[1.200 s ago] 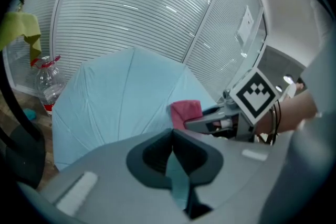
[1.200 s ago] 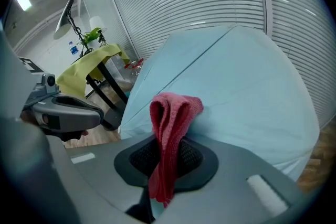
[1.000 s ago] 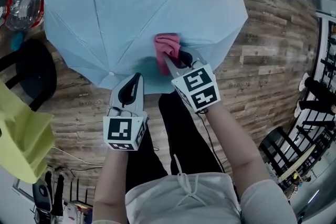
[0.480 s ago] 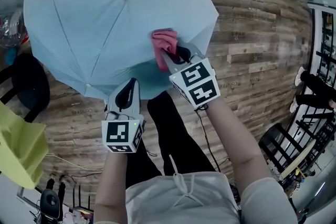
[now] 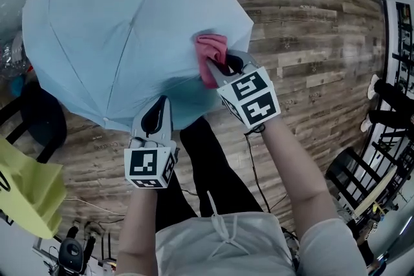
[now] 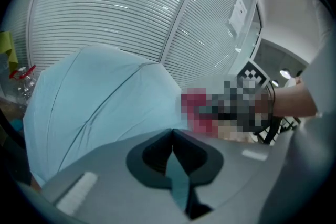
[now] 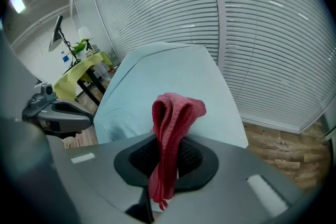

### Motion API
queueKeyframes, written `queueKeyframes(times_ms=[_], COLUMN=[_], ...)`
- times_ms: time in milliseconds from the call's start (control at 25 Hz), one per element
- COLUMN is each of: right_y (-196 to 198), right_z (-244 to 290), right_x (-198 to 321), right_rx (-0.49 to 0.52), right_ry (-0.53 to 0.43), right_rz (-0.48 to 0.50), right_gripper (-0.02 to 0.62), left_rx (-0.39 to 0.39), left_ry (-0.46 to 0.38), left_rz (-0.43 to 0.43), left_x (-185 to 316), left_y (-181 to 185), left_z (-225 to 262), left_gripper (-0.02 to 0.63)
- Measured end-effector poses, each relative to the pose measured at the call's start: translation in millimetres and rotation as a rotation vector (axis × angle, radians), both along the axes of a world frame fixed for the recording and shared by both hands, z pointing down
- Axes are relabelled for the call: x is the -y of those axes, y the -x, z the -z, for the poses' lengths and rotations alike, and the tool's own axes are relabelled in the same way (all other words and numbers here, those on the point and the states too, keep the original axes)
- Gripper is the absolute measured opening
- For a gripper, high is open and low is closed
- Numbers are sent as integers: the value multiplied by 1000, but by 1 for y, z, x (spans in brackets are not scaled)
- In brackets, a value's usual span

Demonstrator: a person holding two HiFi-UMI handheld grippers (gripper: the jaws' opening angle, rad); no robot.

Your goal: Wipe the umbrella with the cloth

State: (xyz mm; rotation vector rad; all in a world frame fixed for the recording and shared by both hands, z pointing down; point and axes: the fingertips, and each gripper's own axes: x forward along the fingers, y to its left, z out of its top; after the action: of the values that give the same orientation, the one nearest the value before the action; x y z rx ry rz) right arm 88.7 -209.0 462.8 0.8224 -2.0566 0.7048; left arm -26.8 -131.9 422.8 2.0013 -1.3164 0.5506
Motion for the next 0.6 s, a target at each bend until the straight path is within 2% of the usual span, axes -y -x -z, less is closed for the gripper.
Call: queueKeyframes(times_ms=[360,600], right_y=[-70,-107], right_z=[-31,-61], right_x=[36,59], right_rx=[-97,-182], right_ry=[-4,-13], right_rz=[-49,-73], right_gripper=[55,55], left_rx=[-5,6], left_ry=[16,56], left_rz=[-39,-46], left_x=[18,18], left_y=[-39,-47], left_z=[-8,-24], left_gripper=[8,8])
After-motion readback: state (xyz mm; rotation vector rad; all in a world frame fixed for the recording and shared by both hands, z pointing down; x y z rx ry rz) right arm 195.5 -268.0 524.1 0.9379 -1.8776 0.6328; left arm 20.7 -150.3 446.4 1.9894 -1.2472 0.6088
